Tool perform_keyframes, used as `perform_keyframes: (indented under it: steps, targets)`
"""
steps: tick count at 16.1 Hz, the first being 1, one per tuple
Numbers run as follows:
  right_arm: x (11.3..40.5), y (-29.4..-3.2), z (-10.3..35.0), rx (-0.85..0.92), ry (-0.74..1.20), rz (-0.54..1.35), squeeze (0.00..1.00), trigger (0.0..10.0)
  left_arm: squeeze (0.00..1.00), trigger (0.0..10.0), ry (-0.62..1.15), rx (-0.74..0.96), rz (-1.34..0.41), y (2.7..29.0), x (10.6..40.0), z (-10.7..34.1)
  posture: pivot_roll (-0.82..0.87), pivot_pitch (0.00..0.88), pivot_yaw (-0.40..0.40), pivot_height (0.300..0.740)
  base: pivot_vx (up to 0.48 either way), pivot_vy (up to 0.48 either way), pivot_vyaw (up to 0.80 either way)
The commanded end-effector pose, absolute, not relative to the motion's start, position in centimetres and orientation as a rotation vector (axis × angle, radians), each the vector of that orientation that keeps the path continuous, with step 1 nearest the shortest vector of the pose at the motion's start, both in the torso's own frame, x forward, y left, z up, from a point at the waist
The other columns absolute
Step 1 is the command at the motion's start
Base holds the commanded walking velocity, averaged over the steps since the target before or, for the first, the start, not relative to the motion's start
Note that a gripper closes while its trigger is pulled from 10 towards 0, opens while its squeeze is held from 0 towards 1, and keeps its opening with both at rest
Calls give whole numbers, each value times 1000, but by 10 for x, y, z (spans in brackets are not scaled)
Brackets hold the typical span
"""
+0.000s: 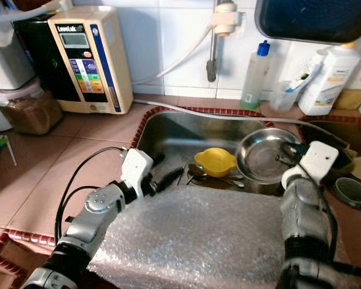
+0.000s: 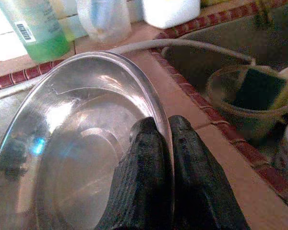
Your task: Kitchen organization
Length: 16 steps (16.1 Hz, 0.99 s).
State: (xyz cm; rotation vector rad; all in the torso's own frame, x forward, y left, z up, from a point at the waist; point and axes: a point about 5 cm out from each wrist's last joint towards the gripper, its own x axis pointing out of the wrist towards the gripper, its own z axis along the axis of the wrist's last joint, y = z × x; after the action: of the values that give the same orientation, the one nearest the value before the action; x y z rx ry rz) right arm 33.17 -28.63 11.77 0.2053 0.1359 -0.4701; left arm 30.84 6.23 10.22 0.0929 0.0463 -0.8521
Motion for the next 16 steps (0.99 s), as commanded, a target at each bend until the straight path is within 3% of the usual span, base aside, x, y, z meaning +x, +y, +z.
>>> perform_keyframes:
  steps: [1,5,8,13,16]
  targets:
    - [331,-289,111,232,162,-479,1000,10000,1000,10000,84,118,-880,63,304,95,-1,0,58,740,0,0,0]
    - [339,-278,107,237,166,-419,1000,10000,1000,10000,98,135,-890,62,304,95,2,0,56,740,0,0,0]
    - [347,-258,114,196,103,-259,1000,10000,1000,10000,101,146,-901,60,304,95,-6,0,60,740,0,0,0]
    - [345,-252,112,205,91,-210,1000,10000,1000,10000,88,182,-892,56,306,97,-12,0,61,740,0,0,0]
    - [338,-240,129,245,-34,-128,1000,10000,1000,10000,-10,131,-708,67,317,110,0,0,51,740,0,0,0]
